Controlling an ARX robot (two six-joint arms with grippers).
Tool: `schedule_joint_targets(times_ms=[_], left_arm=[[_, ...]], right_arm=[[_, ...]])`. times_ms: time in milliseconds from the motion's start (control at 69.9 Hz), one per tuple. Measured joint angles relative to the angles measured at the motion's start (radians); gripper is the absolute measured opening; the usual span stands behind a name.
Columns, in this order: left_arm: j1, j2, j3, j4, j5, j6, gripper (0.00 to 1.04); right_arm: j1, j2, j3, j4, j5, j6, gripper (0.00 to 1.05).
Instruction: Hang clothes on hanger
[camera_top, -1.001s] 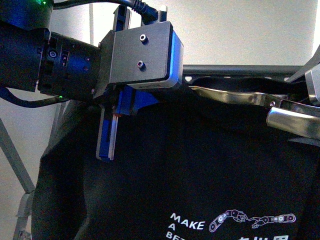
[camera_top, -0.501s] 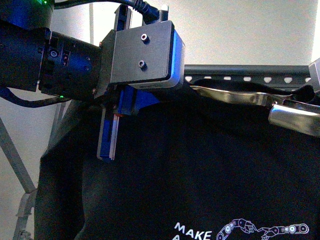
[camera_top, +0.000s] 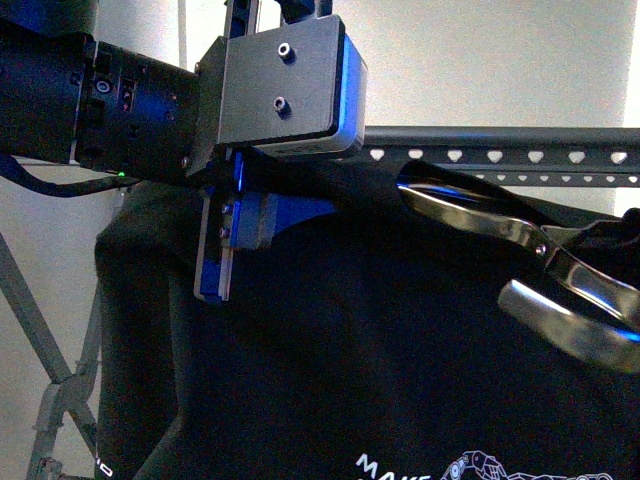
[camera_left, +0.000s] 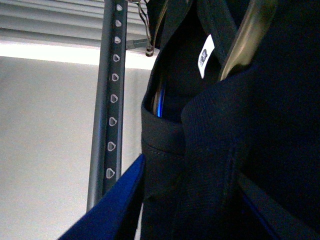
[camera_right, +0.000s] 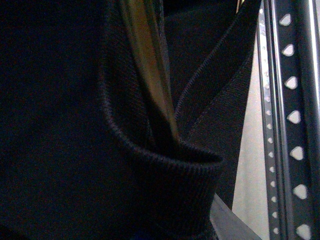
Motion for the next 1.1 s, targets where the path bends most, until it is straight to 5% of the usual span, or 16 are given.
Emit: schedule_joint_targets(times_ms=[229,415,558,615,715,801,916,1102], left_arm=[[0.0,0.0,0.0,0.0,0.0,0.0,0.99],[0.0,0.0,0.0,0.0,0.0,0.001,0.98],[0.0,0.0,0.001,0.0,0.0,0.0,0.98],[-0.001,0.0,-0.021,0.105,-0.084,-0.165,0.98],[0.018,0.002,-0.014,0.307,-0.274,-0.819,0.98],[0.06,0.013,0.05,0.294,-0.455,-1.333,0.98],[0.143,0.039,0.141,0.18,-0.721,-1.807,0.98],[0.209,0.055,0.152,0.134,-0.8,-2.015,0.98]], right_arm=[[-0.04,0.001,0.025,-0.303,0.017,0.057,0.04],[-0.084,0.009,0.076,-0.642,0.014,0.085,0.04],[-0.112,0.014,0.081,-0.806,-0.085,0.15,0.04],[-0.124,0.012,0.081,-0.818,-0.178,0.219,0.04],[-0.148,-0.026,0.069,-0.857,-0.332,0.35,0.04],[-0.171,-0.092,0.019,-0.842,-0.411,0.453,0.04],[-0.195,-0.209,-0.089,-0.678,-0.455,0.66,0.04],[-0.224,-0.275,-0.211,-0.324,-0.385,1.093,0.04]])
